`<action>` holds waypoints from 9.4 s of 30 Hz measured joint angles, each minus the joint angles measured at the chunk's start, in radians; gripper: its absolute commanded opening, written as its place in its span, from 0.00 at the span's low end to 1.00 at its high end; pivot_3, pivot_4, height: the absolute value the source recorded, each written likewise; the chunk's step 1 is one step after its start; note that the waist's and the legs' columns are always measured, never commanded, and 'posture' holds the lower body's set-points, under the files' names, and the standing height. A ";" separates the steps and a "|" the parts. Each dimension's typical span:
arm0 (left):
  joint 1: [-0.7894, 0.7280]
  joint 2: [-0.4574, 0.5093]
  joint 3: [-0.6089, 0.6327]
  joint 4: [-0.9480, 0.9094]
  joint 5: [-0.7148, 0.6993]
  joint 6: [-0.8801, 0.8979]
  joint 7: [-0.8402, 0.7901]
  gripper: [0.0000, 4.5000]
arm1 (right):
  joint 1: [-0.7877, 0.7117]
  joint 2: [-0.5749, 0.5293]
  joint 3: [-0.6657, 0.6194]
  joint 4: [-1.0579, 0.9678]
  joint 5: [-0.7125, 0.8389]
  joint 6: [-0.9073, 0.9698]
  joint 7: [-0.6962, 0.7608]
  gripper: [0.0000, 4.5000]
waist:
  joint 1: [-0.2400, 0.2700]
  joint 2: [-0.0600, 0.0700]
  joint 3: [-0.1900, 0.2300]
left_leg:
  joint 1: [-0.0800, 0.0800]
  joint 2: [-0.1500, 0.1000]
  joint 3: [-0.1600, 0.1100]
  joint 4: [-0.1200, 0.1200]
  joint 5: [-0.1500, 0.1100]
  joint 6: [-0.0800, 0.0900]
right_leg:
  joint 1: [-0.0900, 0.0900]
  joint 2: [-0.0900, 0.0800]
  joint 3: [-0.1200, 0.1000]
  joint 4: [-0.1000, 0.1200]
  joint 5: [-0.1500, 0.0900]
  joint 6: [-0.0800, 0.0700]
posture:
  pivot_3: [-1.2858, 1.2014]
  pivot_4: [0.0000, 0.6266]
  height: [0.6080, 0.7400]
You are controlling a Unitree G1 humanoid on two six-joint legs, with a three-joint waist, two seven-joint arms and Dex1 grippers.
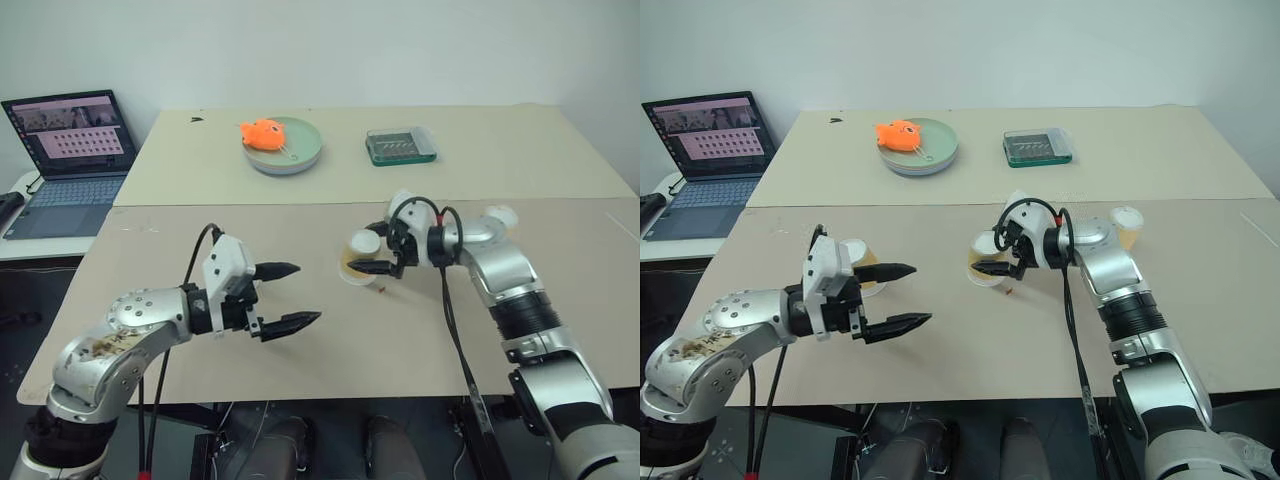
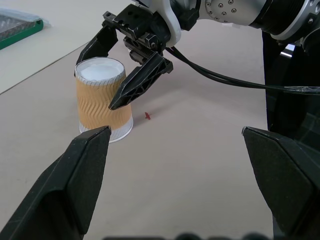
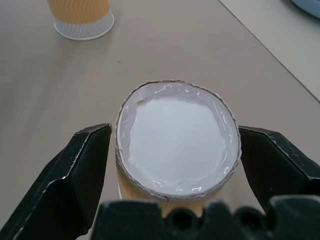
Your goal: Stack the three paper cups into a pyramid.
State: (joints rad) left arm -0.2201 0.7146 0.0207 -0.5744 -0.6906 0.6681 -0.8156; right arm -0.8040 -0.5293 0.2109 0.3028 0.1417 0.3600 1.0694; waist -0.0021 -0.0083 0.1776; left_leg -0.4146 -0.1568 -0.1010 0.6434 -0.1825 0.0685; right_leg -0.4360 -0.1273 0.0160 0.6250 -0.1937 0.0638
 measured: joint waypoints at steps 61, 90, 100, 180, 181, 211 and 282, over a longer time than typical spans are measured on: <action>-0.058 0.002 -0.002 0.080 0.042 -0.026 -0.030 1.00 | 0.227 0.292 -0.545 -0.134 -0.059 0.007 -1.135 0.99 | -0.013 0.000 -0.001 | 0.000 0.000 0.001 -0.001 0.001 -0.001 | -0.002 0.003 0.004 0.004 -0.001 -0.003 | 0.52 0.24 0.92; -0.055 0.007 0.016 0.063 0.028 -0.009 0.011 1.00 | 0.186 0.232 -0.497 0.016 -0.008 -0.109 -1.020 0.56 | -0.014 0.000 -0.001 | 0.000 0.000 0.001 -0.001 0.001 -0.001 | -0.001 0.004 0.005 0.004 -0.001 -0.003 | 0.52 0.24 0.92; -0.049 0.006 0.016 0.057 0.028 -0.009 0.024 1.00 | 0.158 -0.058 -0.411 -0.106 0.289 0.042 -0.288 0.56 | -0.013 0.000 0.000 | 0.000 0.002 0.001 -0.001 0.001 -0.001 | 0.001 0.004 0.003 0.002 -0.001 -0.003 | 0.52 0.24 0.92; 0.013 -0.222 0.166 -0.065 0.147 0.006 0.485 1.00 | 0.125 -0.232 -0.268 -0.556 0.355 0.145 0.068 0.98 | -0.003 -0.004 -0.001 | -0.001 0.003 0.001 -0.001 0.000 0.000 | 0.002 -0.002 0.002 0.000 -0.001 -0.003 | 0.52 0.24 0.92; 0.044 -0.264 0.176 -0.092 0.183 -0.010 0.543 1.00 | 0.148 -0.239 -0.271 -0.585 0.365 0.163 0.063 0.98 | -0.001 -0.005 -0.001 | -0.001 0.003 0.001 0.000 0.000 0.000 | 0.002 -0.002 0.001 -0.001 -0.001 -0.003 | 0.52 0.24 0.92; 0.282 -0.452 0.063 0.024 0.433 -0.189 0.637 1.00 | 0.479 -0.345 -0.478 -0.789 0.483 0.331 -0.154 0.98 | 0.040 -0.008 -0.001 | -0.001 0.002 0.002 0.000 -0.001 0.001 | 0.007 -0.003 -0.002 -0.003 -0.008 0.008 | 0.52 0.24 0.92; -0.827 -0.336 0.029 0.999 0.235 -0.254 -0.202 0.51 | 0.588 -0.349 -0.504 -0.715 0.431 0.281 -0.242 1.00 | 0.038 -0.009 -0.001 | -0.006 -0.001 0.000 0.003 -0.002 0.005 | 0.006 -0.003 -0.004 -0.012 0.000 0.005 | 0.52 0.24 0.92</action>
State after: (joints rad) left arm -1.0466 0.3788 0.0493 0.4251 -0.4557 0.4143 -1.0178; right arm -0.2160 -0.8778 -0.2933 -0.4117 0.5724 0.6413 0.8271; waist 0.0362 -0.0175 0.1765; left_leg -0.4208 -0.1582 -0.1009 0.6462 -0.1848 0.0730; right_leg -0.4296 -0.1298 0.0122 0.6131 -0.1938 0.0685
